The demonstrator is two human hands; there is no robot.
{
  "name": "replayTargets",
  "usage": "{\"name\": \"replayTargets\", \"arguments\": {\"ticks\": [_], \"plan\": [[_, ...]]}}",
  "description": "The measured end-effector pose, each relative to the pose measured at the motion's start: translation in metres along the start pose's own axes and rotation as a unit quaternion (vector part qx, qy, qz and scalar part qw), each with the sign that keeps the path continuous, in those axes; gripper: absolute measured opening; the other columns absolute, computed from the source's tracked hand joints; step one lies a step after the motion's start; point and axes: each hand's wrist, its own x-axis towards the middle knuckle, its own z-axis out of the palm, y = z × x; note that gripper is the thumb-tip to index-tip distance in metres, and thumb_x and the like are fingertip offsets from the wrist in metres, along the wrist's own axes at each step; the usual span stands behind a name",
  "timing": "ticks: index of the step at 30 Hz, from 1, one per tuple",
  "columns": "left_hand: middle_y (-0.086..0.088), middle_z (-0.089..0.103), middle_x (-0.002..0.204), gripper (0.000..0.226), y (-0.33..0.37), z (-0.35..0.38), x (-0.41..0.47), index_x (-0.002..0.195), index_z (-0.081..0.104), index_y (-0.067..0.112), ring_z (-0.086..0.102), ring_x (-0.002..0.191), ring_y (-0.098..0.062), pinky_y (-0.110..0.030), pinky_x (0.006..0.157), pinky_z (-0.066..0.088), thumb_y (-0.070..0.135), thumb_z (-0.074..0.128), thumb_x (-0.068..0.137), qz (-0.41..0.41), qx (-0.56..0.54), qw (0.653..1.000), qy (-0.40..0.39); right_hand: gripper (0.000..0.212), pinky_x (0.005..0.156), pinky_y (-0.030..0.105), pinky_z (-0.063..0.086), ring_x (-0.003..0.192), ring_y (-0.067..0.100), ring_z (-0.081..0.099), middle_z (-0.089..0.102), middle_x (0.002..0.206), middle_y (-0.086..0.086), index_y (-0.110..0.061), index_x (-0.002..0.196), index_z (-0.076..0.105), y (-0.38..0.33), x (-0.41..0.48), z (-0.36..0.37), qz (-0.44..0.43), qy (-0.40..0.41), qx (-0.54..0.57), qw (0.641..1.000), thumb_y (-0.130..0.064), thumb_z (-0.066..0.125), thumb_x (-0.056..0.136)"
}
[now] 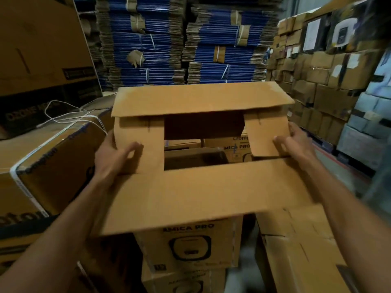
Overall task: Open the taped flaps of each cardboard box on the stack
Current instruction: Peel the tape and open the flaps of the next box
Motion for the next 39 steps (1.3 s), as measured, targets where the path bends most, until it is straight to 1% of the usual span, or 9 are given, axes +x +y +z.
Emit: {"name": "replayTargets", "arguments": {"ticks": [5,8,10,14,18,24,27,34,39], "plan": [[-0.009,0.052,0.115,0.077,0.022,-0.004,0.025,0.156,0.028,0.029,0.056,0.095,-0.027,-0.040,0.089,0.047,0.045,0.069,0.093,-0.024,0.215,0.971,-0.104,0.036,0.083,0.040,0.043,0.102,0.026,0.052,0.057,0.120,0.009,-0.021,0.124,0.054,-0.039,0.021,-0.007,-0.032,-0.108,-0.185,0.976,-0.031,0.066,0.091],[-0.017,0.056,0.132,0.068,-0.008,0.000,0.039,0.141,0.045,0.028,0.056,0.116,-0.037,-0.051,0.102,0.048,0.069,0.060,0.088,-0.052,0.323,0.936,-0.133,0.049,0.101,0.048,0.045,0.122,0.034,0.052,0.052,0.139,0.017,-0.021,0.135,0.051,-0.046,0.020,0.013,-0.045,-0.135,-0.330,0.933,-0.046,0.052,0.093],[-0.022,0.049,0.140,0.072,-0.025,0.003,0.049,0.139,0.042,0.030,0.052,0.123,-0.043,-0.060,0.102,0.047,0.077,0.054,0.085,-0.068,0.357,0.922,-0.136,0.043,0.106,0.052,0.039,0.125,0.035,0.049,0.055,0.135,0.014,-0.021,0.124,0.057,-0.051,0.015,0.031,-0.085,-0.108,-0.394,0.909,-0.050,0.044,0.096],[-0.023,0.033,0.155,0.075,-0.028,0.008,0.053,0.149,0.035,0.030,0.038,0.138,-0.047,-0.064,0.110,0.037,0.074,0.050,0.090,-0.054,0.388,0.909,-0.138,0.051,0.112,0.053,0.028,0.132,0.027,0.050,0.064,0.131,0.009,-0.023,0.124,0.068,-0.078,-0.022,0.072,-0.202,-0.136,-0.380,0.892,-0.055,0.033,0.105],[-0.010,0.015,0.167,0.072,-0.022,0.014,0.058,0.155,0.032,0.031,0.021,0.150,-0.041,-0.064,0.117,0.022,0.070,0.045,0.095,-0.002,0.434,0.891,-0.136,0.068,0.096,0.042,0.044,0.081,0.015,0.065,0.068,0.081,-0.001,-0.023,0.094,0.073,-0.099,-0.063,0.110,-0.269,-0.197,-0.340,0.879,-0.062,0.017,0.105],[-0.009,0.030,0.163,0.086,-0.019,0.019,0.081,0.156,0.027,0.019,0.027,0.150,-0.030,-0.061,0.121,0.018,0.068,0.055,0.091,0.070,0.390,0.912,-0.109,0.068,0.094,0.042,0.045,0.056,0.010,0.054,0.055,0.056,-0.007,-0.025,0.065,0.060,-0.082,-0.081,0.128,-0.344,-0.063,-0.327,0.878,-0.061,0.017,0.104],[-0.007,0.019,0.168,0.093,-0.012,0.022,0.101,0.161,0.012,0.017,0.018,0.154,-0.027,-0.060,0.123,0.014,0.065,0.054,0.094,0.133,0.354,0.924,-0.052,0.066,0.087,0.041,0.047,0.050,0.010,0.049,0.051,0.051,-0.007,-0.025,0.059,0.053,-0.072,-0.083,0.131,-0.377,-0.010,-0.311,0.872,-0.058,0.020,0.105],[-0.003,-0.002,0.171,0.097,0.012,0.036,0.163,0.163,-0.004,0.023,0.004,0.157,-0.029,-0.063,0.121,0.010,0.072,0.043,0.094,0.125,0.372,0.917,-0.067,0.063,0.081,0.038,0.043,0.056,0.012,0.049,0.064,0.062,-0.005,-0.025,0.073,0.071,-0.058,-0.089,0.138,-0.377,0.067,-0.292,0.877,-0.055,0.024,0.102],[-0.007,0.011,0.170,0.098,-0.004,0.048,0.194,0.163,0.003,0.021,0.011,0.156,-0.031,-0.066,0.120,0.009,0.079,0.038,0.092,0.113,0.341,0.928,-0.102,0.054,0.070,0.036,0.045,0.052,0.011,0.040,0.059,0.057,-0.004,-0.023,0.066,0.064,-0.047,-0.092,0.142,-0.404,0.119,-0.261,0.869,-0.050,0.034,0.101]]}}
